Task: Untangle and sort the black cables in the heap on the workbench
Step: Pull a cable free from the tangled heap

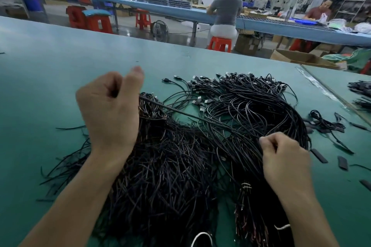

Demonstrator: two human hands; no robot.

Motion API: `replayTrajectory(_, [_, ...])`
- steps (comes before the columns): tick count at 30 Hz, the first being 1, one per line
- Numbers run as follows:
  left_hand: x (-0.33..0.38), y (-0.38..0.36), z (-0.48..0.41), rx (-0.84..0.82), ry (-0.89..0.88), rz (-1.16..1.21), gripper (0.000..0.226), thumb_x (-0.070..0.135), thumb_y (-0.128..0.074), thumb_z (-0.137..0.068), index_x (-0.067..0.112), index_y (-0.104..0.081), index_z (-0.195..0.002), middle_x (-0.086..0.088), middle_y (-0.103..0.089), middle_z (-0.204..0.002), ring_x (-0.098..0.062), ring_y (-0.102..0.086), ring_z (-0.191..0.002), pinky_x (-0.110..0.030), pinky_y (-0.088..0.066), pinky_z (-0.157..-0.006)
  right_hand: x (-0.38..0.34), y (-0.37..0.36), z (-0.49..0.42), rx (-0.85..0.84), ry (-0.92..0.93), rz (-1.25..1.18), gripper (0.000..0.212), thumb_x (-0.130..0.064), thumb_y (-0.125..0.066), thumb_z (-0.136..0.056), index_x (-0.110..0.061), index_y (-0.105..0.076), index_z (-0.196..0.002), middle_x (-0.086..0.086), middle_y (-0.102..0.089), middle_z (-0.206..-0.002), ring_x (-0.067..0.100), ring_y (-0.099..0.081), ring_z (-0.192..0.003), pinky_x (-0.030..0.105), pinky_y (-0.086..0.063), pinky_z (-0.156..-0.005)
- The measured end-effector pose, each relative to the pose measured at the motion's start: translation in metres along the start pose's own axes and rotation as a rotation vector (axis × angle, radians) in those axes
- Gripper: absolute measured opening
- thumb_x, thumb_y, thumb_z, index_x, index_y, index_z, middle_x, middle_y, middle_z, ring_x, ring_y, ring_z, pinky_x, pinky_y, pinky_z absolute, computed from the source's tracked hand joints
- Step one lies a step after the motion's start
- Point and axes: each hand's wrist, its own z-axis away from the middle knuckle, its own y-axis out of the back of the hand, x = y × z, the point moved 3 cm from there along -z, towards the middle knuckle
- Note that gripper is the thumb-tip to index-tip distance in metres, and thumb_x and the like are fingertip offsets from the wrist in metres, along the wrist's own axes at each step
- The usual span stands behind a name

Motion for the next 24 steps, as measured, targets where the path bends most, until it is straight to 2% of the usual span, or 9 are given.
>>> replayTrajectory(3, [-0.003, -0.004, 0.007, -0.114, -0.101, -0.199, 0.047, 0.028, -0.069, -0.089, 0.021, -0.044, -0.050, 0.010, -0.048, -0.046, -0.003, -0.037, -0.036, -0.012, -0.028, -0.044, -0.009, -0.005, 0.009, -0.168, 0.040, 0.271, 0.021, -0.029, -0.051, -0.101, -0.024, -0.071, -0.101, -0.004, -0.065, -0.091, 0.018, -0.059, -0.085, 0.038, -0.050, -0.084])
replayTrajectory(5, [-0.006, -0.014, 0.018, -0.280, -0.169, -0.339, 0.046, 0.040, -0.067, -0.091, 0.024, -0.047, -0.053, 0.012, -0.045, -0.042, 0.000, -0.039, -0.038, -0.018, -0.033, -0.047, -0.020, -0.001, 0.013, -0.193, 0.105, 0.287, 0.029, -0.022, -0.051, -0.099, -0.028, -0.067, -0.122, -0.003, -0.066, -0.116, 0.018, -0.059, -0.100, 0.039, -0.045, -0.101])
replayTrajectory(7, [-0.010, -0.025, 0.029, -0.471, -0.199, -0.457, 0.049, 0.055, -0.057, -0.092, 0.025, -0.045, -0.054, 0.014, -0.042, -0.046, -0.001, -0.039, -0.040, -0.020, -0.034, -0.048, -0.031, 0.003, 0.017, -0.212, 0.169, 0.133, 0.045, -0.011, -0.048, -0.096, -0.025, -0.056, -0.138, -0.004, -0.057, -0.137, 0.013, -0.056, -0.108, 0.035, -0.043, -0.108])
replayTrajectory(10, [-0.014, -0.037, 0.048, -0.687, -0.194, -0.665, 0.056, 0.070, -0.032, -0.091, 0.025, -0.037, -0.059, 0.012, -0.043, -0.051, -0.009, -0.046, -0.046, -0.027, -0.038, -0.050, -0.055, 0.001, 0.028, -0.303, 0.334, -0.078, 0.054, -0.011, -0.042, -0.097, -0.032, -0.045, -0.147, -0.016, -0.047, -0.147, -0.002, -0.042, -0.132, 0.025, -0.033, -0.115])
replayTrajectory(13, [-0.016, -0.043, 0.059, -0.787, -0.136, -0.606, 0.059, 0.069, -0.013, -0.095, 0.027, -0.051, -0.077, 0.007, -0.056, -0.064, -0.021, -0.056, -0.061, -0.035, -0.040, -0.057, -0.071, -0.009, 0.041, -0.453, 0.439, -0.310, 0.051, -0.022, -0.046, -0.100, -0.043, -0.038, -0.146, -0.025, -0.053, -0.138, -0.014, -0.052, -0.110, 0.021, -0.042, -0.104])
replayTrajectory(17, [-0.011, -0.048, 0.057, -0.837, 0.116, -0.123, 0.045, 0.064, -0.028, -0.093, 0.028, -0.050, -0.076, 0.010, -0.055, -0.063, -0.009, -0.050, -0.056, -0.035, -0.045, -0.056, -0.076, -0.014, 0.046, -0.511, 0.464, -0.512, 0.033, -0.041, -0.041, -0.103, -0.048, -0.043, -0.135, -0.020, -0.066, -0.087, -0.003, -0.060, -0.072, 0.012, -0.044, -0.067])
replayTrajectory(20, [-0.009, -0.045, 0.051, -0.810, 0.154, -0.101, 0.052, 0.067, -0.033, -0.090, 0.021, -0.050, -0.073, 0.009, -0.045, -0.057, -0.007, -0.039, -0.051, -0.035, -0.039, -0.051, -0.071, -0.012, 0.040, -0.276, 0.448, -0.482, 0.032, -0.051, -0.044, -0.096, -0.033, -0.068, -0.106, -0.013, -0.063, -0.082, 0.003, -0.059, -0.076, 0.014, -0.043, -0.065])
replayTrajectory(22, [-0.011, -0.039, 0.045, -0.778, 0.115, -0.242, 0.064, 0.073, -0.029, -0.087, 0.017, -0.055, -0.070, 0.011, -0.043, -0.048, -0.005, -0.035, -0.042, -0.028, -0.032, -0.047, -0.063, -0.007, 0.032, -0.139, 0.378, -0.466, 0.023, -0.046, -0.054, -0.093, -0.032, -0.071, -0.088, -0.008, -0.060, -0.078, 0.006, -0.058, -0.074, 0.014, -0.043, -0.063])
replayTrajectory(24, [-0.010, -0.031, 0.038, -0.713, 0.057, -0.390, 0.073, 0.076, -0.028, -0.086, 0.013, -0.059, -0.064, 0.011, -0.042, -0.041, -0.007, -0.036, -0.036, -0.022, -0.029, -0.044, -0.050, 0.000, 0.022, -0.023, 0.303, -0.449, 0.019, -0.038, -0.057, -0.094, -0.029, -0.072, -0.086, -0.007, -0.059, -0.072, 0.003, -0.056, -0.066, 0.011, -0.041, -0.057])
